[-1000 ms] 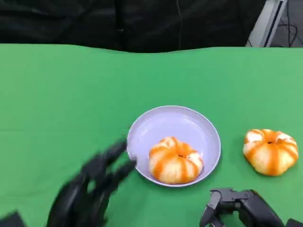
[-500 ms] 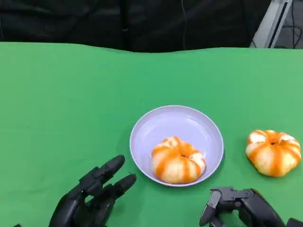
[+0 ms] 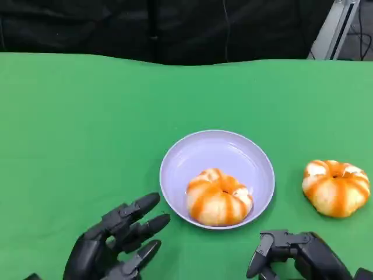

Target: Grasp the bread from the table and place it into the plate.

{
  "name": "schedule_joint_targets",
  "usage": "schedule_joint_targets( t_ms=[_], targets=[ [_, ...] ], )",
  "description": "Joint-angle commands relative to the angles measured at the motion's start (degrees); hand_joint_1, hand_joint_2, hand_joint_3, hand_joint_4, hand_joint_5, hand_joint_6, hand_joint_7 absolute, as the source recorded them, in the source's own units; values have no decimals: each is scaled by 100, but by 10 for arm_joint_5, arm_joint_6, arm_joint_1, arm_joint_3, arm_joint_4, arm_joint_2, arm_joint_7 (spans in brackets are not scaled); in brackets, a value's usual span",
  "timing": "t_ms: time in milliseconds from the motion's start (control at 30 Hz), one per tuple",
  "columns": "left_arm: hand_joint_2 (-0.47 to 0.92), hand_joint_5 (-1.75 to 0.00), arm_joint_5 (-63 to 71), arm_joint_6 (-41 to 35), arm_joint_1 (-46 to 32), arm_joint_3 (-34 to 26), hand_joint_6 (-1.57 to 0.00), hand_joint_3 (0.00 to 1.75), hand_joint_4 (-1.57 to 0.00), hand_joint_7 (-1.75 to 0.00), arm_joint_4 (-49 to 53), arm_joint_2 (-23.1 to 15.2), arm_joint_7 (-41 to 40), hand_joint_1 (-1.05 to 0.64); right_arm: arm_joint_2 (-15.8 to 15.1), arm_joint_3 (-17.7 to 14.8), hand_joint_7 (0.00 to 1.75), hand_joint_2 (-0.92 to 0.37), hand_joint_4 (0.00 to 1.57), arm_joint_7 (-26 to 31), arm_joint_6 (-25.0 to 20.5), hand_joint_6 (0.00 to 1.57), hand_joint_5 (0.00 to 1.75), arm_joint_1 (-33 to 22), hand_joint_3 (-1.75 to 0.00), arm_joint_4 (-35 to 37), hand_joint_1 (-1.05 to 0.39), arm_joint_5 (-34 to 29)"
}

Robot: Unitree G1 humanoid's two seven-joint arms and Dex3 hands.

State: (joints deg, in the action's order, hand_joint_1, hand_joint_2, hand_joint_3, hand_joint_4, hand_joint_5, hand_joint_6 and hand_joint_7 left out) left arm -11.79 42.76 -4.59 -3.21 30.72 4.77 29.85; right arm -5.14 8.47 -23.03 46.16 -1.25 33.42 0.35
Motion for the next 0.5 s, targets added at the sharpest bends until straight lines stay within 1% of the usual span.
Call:
schedule_joint_targets(
  t_ms=[33,367,400,433,467,500],
  targets=[
    [92,-6,37,38,10,-2,-93,46,-112,-4,17,-14,-41,1,-7,-5,113,-65,83,4,-2,88,146,-6,-90,-3,-12,1],
    [92,-5,43,57,18,11,-95,46,-114,-3,36,-20,-52,1,-8,-7,112,-66,83,2,-1,88,145,-5,-90,-4,-12,5],
    [76,-38,46,63,23,15,-121,74,-125,-21,43,-22,-49,-2,-9,-8,114,-65,83,1,0,88,147,-5,-91,-5,-12,7],
    [66,-63,47,66,25,19,-129,91,-121,-29,50,-22,-46,-3,-9,-10,115,-65,82,0,-1,87,148,-3,-92,-5,-12,9],
    [52,-109,47,68,25,23,-124,116,-111,-66,54,-22,-45,-5,-9,-11,115,-64,82,0,-1,86,148,-2,-93,-4,-13,10],
    [47,-127,46,68,25,26,-117,126,-106,-89,56,-22,-44,-6,-9,-12,115,-64,82,1,1,86,148,0,-93,-3,-13,9]
  ],
)
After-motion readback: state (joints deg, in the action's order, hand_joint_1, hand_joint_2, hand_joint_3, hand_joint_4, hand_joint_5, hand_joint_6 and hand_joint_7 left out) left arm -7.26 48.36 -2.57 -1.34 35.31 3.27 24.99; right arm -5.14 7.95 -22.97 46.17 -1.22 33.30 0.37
